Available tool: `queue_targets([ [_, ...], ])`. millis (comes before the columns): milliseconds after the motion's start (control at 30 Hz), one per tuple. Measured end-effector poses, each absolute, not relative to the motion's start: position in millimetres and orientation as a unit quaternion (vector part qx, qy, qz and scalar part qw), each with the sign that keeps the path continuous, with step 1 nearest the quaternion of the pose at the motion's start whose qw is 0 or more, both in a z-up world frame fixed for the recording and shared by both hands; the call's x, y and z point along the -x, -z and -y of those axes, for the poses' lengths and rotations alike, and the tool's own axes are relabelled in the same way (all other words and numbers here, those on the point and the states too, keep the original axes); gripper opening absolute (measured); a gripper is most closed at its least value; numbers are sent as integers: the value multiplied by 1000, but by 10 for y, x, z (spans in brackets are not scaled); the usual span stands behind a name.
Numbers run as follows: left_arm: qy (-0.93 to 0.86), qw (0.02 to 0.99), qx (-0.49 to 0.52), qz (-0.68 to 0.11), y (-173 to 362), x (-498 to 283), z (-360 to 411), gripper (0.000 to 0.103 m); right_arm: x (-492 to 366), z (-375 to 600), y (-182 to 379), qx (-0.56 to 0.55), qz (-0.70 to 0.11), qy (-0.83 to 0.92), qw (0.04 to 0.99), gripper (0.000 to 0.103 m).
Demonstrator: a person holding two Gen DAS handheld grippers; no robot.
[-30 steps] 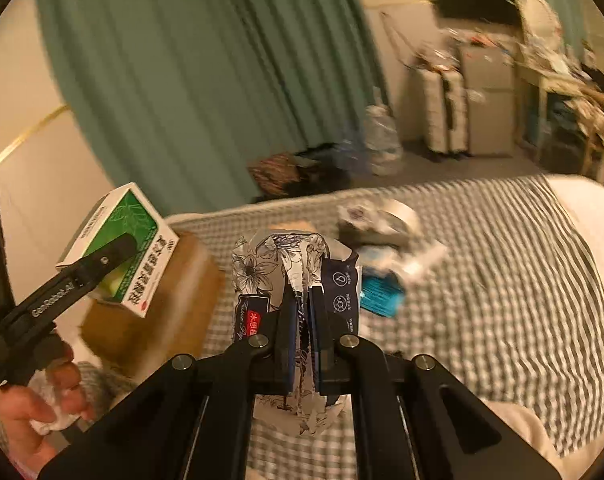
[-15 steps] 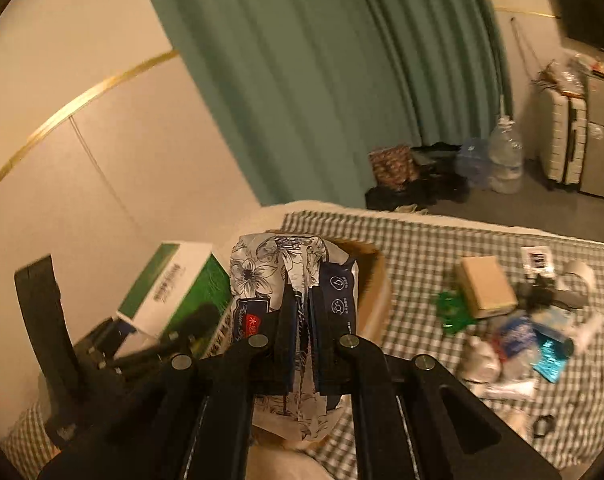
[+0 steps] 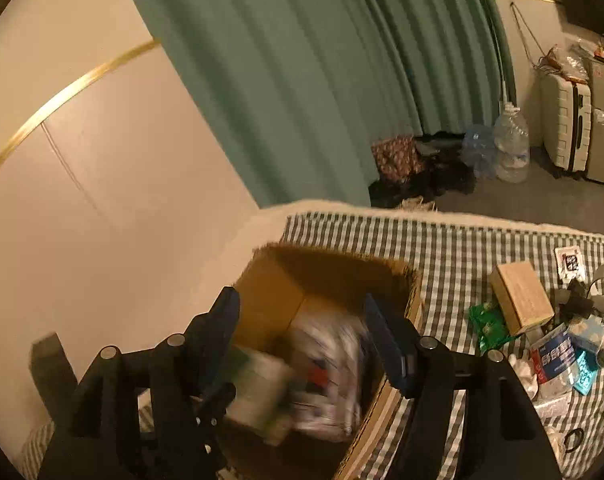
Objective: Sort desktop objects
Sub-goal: 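Carry both items over the cardboard box and open both grippers to drop them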
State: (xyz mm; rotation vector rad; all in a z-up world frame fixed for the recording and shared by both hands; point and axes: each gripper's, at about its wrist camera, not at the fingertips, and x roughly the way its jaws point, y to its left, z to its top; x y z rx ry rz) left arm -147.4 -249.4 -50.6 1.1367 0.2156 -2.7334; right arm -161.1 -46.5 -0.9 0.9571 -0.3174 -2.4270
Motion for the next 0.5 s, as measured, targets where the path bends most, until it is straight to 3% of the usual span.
queue_targets([
  [233, 930, 44, -360, -57, 201, 1265, 2034, 103, 1334, -137, -134, -330, 121, 913, 208, 65],
  [500, 934, -55, -350, -40, 52, 1087, 976, 103, 864, -1277, -275, -309, 124, 936, 111, 66],
])
